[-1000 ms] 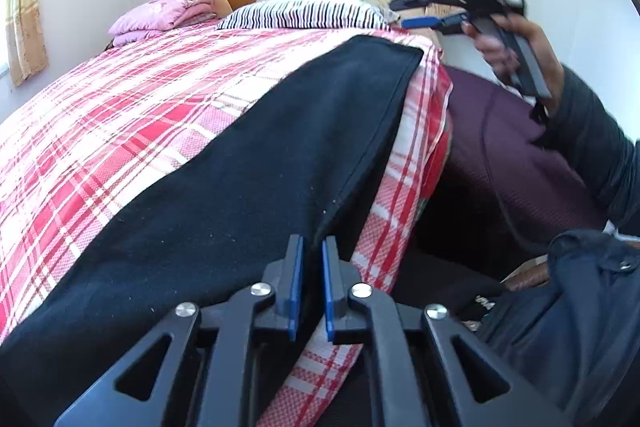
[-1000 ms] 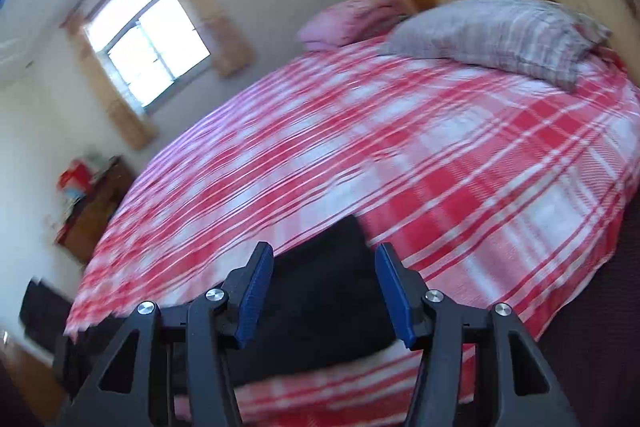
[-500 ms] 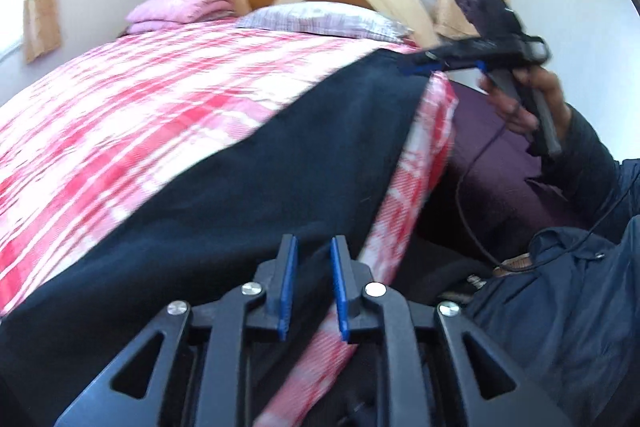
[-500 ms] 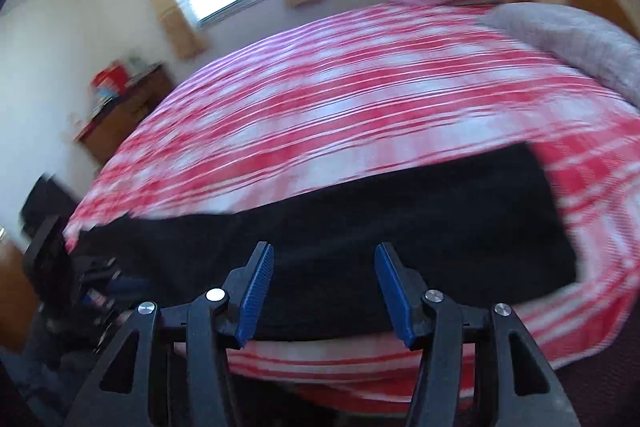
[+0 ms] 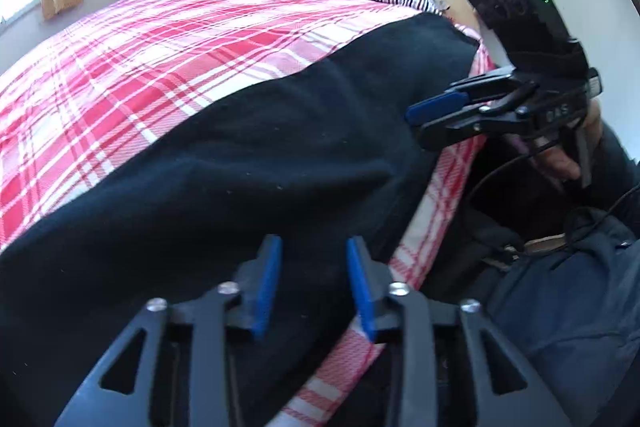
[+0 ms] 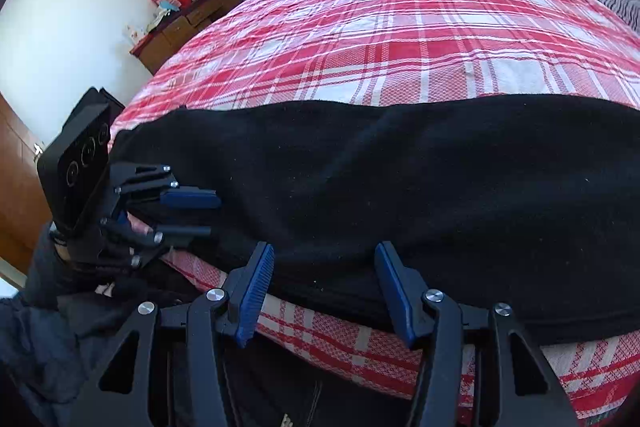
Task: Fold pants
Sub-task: 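Move both open grippers along the folded pants toward each other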
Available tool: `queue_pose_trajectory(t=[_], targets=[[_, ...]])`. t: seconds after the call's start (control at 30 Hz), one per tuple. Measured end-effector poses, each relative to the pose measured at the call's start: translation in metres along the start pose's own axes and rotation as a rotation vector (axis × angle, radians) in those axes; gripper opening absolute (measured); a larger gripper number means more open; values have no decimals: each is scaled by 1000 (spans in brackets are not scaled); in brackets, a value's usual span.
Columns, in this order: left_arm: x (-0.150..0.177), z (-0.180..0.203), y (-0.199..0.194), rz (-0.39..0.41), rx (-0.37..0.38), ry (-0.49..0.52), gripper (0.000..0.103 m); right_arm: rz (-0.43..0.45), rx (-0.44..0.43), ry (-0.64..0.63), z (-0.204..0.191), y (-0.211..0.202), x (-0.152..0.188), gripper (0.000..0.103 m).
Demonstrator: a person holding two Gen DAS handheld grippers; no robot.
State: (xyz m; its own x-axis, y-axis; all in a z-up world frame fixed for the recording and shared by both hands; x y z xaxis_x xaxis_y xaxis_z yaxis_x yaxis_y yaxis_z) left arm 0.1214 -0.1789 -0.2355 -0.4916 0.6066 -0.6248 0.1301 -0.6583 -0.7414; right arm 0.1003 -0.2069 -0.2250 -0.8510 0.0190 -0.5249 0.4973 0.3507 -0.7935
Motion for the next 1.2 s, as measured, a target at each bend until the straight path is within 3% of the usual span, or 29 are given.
queue_pose_trajectory(t=[0.1,0.27,0.43,0.63,0.73,0.9,1.0,1.1,1.2], targets=[[6,2,2,0,3,-8,44,55,14,22,-1,-6,-12,55],[14,7,1,-14,-8,4,46,69,22,-11,-12,2,-29,55],[14,8,-1,-35,-22,22,46,13,53,6,-6,29,-32,55],[2,-7,-34,-5,-177,47,49,76,99,-64,-25,23,-52,55],[0,-18,-49,24,-222,35,59,68,87,-107,-42,35,-63,55],[9,-42,-51,-8,-300,-1,60,41,81,-186,-68,60,-69,55],[18,-55,-48,-30,-303,-42,60,-17,89,-216,-69,78,-58,55],[26,-66,-39,-52,-304,-73,60,-5,87,-239,-69,78,-57,55],[25,-66,-40,-25,-281,-85,62,-4,52,-203,-68,72,-63,55]])
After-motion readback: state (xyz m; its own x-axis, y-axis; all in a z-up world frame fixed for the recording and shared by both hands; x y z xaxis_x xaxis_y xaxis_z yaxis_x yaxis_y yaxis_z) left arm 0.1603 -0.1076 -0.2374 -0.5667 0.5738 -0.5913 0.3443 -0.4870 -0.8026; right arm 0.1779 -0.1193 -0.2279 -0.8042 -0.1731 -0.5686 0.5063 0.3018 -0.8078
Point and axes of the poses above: each gripper's, at about its wrist camera, not at the fingertips, and y roughly the way its jaws point, z to its right, x to its underside, the point moved 8 cm from there along y, roughly the way its jaws point, and after that the axes turned 5 degrees about x, right-handed, at the moved point
